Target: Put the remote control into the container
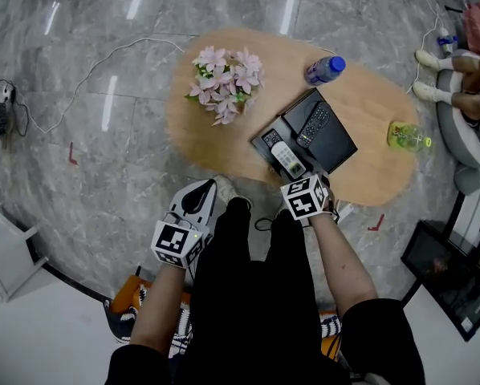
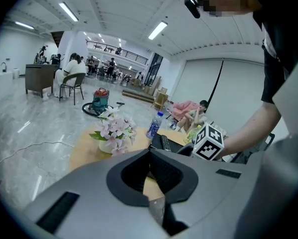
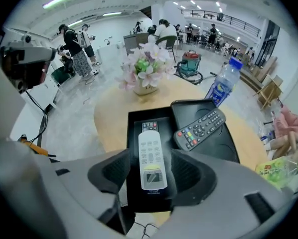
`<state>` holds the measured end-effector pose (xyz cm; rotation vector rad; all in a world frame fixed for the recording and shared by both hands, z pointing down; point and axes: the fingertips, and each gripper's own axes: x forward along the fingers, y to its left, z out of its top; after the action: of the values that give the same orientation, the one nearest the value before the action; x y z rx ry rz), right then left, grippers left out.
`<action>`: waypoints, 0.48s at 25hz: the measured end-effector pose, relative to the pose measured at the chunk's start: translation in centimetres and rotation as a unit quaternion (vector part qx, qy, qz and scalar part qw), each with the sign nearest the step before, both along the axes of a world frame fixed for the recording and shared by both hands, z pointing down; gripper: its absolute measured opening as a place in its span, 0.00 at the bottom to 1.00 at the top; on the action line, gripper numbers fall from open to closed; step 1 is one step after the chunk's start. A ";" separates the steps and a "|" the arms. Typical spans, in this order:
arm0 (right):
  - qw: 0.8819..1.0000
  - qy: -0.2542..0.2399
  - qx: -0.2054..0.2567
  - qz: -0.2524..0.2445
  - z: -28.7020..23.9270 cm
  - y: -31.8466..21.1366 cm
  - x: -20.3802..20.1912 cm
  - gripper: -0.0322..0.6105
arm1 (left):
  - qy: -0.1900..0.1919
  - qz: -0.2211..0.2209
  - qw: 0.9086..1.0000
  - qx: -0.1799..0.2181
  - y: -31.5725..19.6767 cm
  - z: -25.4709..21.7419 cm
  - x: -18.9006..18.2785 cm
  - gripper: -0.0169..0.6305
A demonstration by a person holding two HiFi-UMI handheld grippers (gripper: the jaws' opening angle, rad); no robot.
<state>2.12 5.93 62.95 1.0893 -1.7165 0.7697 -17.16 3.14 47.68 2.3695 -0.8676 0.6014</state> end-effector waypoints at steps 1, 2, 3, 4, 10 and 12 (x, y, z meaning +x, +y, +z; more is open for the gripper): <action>1.000 -0.004 0.015 0.001 -1.0 -0.2 0.2 0.45 | 0.003 -0.003 1.000 0.005 -0.2 -0.5 0.4 0.04; 1.000 -0.009 0.028 0.001 -1.8 -0.4 0.4 0.45 | 0.006 -0.006 1.000 0.010 -0.3 -0.9 0.7 0.04; 0.999 -0.018 0.039 0.004 -2.7 -0.5 0.5 0.45 | 0.009 -0.008 1.000 0.015 -0.4 -1.4 1.1 0.04; 0.998 -0.031 0.048 0.010 -3.6 -0.6 0.7 0.45 | 0.011 -0.010 1.000 0.020 -0.4 -1.9 1.4 0.04; 0.985 -0.110 0.109 0.082 -9.3 -0.8 3.1 0.45 | 0.023 -0.026 0.998 0.049 0.3 -5.2 3.1 0.04; 0.979 -0.123 0.131 0.100 -11.0 -0.7 4.3 0.41 | 0.025 -0.029 0.998 0.057 0.6 -5.7 3.8 0.04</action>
<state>6.46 5.26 51.99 1.4110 -1.9796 0.8485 -13.41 3.79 41.95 2.4403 -0.9680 0.4792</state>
